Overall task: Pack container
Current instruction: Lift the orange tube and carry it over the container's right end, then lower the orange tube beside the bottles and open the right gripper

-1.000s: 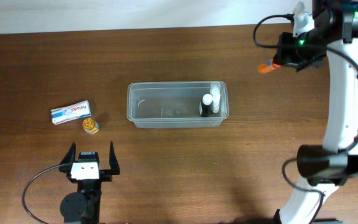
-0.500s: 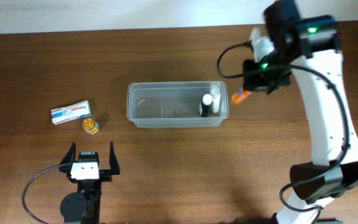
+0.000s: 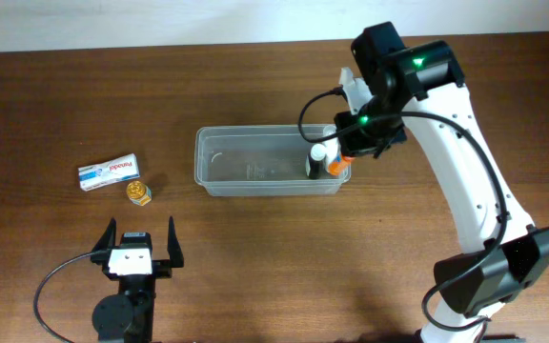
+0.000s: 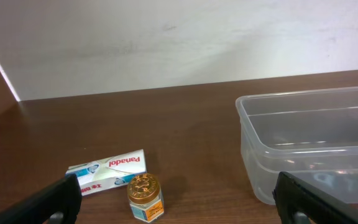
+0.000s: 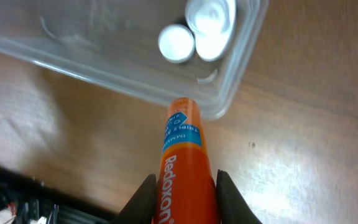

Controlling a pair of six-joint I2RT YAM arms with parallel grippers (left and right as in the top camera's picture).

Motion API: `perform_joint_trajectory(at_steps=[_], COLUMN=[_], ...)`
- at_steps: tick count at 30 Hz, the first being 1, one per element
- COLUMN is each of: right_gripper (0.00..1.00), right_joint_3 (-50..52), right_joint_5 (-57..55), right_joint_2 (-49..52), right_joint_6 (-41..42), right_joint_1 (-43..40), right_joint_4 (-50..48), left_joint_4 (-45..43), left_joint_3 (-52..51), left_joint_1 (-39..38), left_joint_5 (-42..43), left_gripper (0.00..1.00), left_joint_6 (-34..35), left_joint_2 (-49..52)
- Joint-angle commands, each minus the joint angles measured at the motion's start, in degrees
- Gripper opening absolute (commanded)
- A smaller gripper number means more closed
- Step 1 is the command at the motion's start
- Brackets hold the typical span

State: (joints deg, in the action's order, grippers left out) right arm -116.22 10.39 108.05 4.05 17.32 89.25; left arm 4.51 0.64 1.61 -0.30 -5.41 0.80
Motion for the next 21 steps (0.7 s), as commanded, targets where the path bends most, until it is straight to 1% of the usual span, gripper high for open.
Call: perform_joint_trajectory(at_steps=[1, 11, 17, 19, 21], right_gripper=[0.19, 0.19, 0.19, 0.2, 0.23], right_joint_3=[0.8, 5.7, 10.5, 11.9, 13.6], right_joint_5=[-1.8, -3.8, -3.6, -3.6, -3.6], right_joint_2=[0.1, 1.7, 1.8, 2.0, 2.0], right_joint_6=[-0.2, 1.2, 1.4, 1.4, 1.4], right_joint_1=[1.0, 1.2, 1.2, 1.2, 1.2], right_joint_4=[-1.9, -6.3, -11.1, -12.2, -13.8], left_joint_4=[0.3, 0.3, 0.3, 0.3, 0.3], left_joint_3=[-0.2, -0.2, -0.2, -0.2, -0.2], left_joint_1=[-0.2, -0.2, -0.2, -0.2, -0.2], left_joint_5=[0.1, 0.1, 0.1, 0.1, 0.1], left_gripper=[0.99, 0.99, 0.99, 0.99, 0.99], left_joint_6=[-0.9, -0.9, -0.9, -0.9, -0.9], left_joint_2=[-0.5, -0.5, -0.5, -0.5, -0.5])
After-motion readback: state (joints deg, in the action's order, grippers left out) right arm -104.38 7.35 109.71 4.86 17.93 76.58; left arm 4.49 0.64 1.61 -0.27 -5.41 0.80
